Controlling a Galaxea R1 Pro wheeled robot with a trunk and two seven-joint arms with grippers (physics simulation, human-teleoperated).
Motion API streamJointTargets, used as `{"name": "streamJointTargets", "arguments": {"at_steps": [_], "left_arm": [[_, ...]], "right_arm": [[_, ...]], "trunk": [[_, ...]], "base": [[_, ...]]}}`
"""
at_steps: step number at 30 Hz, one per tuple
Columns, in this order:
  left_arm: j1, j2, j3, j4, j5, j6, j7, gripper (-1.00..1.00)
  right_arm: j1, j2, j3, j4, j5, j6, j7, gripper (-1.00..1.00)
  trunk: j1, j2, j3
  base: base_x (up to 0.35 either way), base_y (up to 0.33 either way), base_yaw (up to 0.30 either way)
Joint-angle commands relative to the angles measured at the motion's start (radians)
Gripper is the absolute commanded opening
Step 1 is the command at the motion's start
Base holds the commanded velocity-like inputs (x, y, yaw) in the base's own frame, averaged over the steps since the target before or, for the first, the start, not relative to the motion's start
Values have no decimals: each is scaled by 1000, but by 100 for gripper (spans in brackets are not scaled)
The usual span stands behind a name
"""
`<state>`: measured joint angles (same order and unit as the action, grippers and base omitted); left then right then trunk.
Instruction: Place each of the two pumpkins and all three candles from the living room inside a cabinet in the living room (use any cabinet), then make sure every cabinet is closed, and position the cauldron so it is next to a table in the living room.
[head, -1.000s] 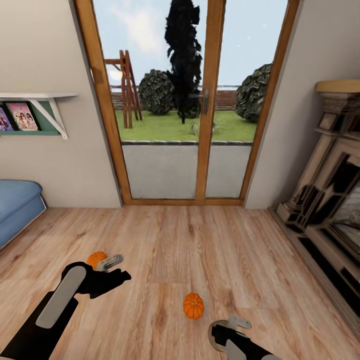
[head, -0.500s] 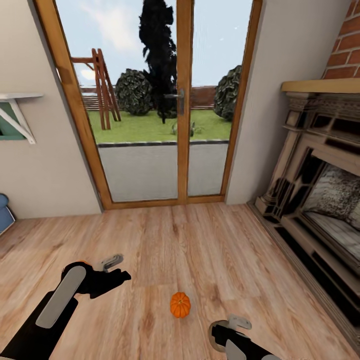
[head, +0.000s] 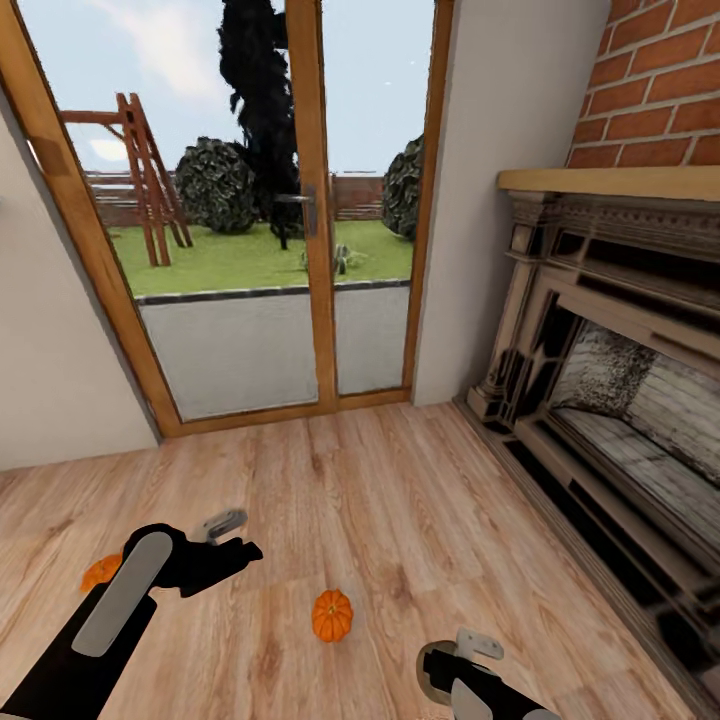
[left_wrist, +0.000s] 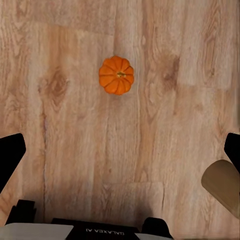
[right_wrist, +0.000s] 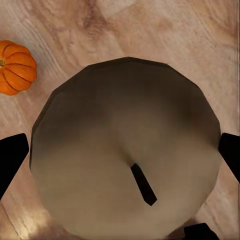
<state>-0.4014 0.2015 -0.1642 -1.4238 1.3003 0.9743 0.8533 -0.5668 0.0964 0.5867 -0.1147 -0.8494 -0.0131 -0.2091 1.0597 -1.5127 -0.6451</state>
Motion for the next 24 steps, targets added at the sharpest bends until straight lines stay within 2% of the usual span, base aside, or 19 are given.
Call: {"name": "streamJointTargets", "arguments": {"at_steps": [1, 16, 24], "left_arm": [[0, 1, -1, -1, 10, 0, 10, 100], [0, 1, -3, 0, 11, 0, 10, 100], [-1, 0, -4, 37, 7, 0, 9, 100]], "right_arm": [[-1, 0, 9, 0, -9, -1, -4, -100], [-1, 0, 8, 0, -10, 1, -4, -100], [-1, 0, 8, -2, -8, 1, -4, -100]], "trunk": [[-4, 7, 2], [-62, 112, 49], [-92, 168, 70]], "base": [[0, 0, -279], [0, 0, -280], [0, 0, -255]]}}
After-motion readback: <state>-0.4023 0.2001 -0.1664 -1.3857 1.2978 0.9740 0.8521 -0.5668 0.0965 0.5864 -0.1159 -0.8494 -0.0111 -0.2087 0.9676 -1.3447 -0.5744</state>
